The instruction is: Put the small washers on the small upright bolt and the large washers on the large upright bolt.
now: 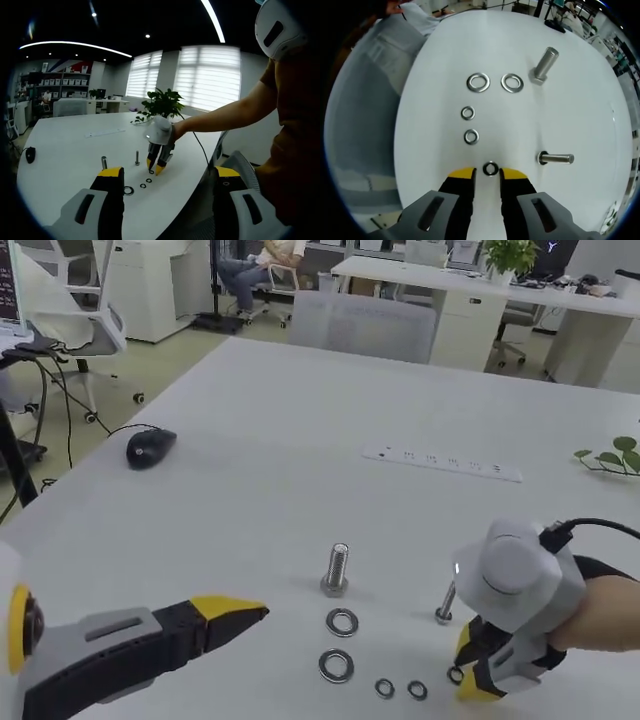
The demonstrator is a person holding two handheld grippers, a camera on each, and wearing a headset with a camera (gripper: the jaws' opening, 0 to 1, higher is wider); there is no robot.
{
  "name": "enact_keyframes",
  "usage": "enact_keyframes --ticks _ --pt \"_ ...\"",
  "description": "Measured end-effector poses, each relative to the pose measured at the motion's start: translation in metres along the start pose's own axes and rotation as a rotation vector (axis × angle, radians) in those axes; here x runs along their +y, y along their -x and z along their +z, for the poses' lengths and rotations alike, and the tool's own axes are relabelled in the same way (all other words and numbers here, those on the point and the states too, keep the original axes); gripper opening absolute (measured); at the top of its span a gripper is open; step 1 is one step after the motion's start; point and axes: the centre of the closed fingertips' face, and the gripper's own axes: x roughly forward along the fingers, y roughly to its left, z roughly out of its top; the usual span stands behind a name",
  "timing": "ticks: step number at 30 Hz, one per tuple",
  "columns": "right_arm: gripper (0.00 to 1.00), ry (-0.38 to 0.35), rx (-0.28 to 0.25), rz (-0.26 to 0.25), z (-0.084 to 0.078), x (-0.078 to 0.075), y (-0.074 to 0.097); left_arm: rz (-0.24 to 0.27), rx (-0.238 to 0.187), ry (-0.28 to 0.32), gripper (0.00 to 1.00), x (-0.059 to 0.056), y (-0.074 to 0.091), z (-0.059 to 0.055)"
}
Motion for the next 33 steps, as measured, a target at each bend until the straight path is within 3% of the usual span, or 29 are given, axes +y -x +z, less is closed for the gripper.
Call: enact_keyframes --ticks 11,18,23,33 --pt "0.14 0.003 -0.008 -0.024 0.000 -0.002 0.000 0.002 0.005 -0.005 0.71 0.001 0.001 -0.001" --pt "0.12 -0.039 -0.034 -0.022 0.000 -0.003 0.000 0.003 0.003 -0.007 0.71 0.002 0.001 0.000" --pt "0.12 -0.029 -0.019 -0.029 -0.001 -0.005 0.002 0.000 0.004 -0.009 0.71 0.002 0.001 0.001" --pt "0.12 -0.031 -0.013 -0.066 -0.004 -0.021 0.032 -0.006 0.009 -0.003 0.70 0.003 -0.001 -0.001"
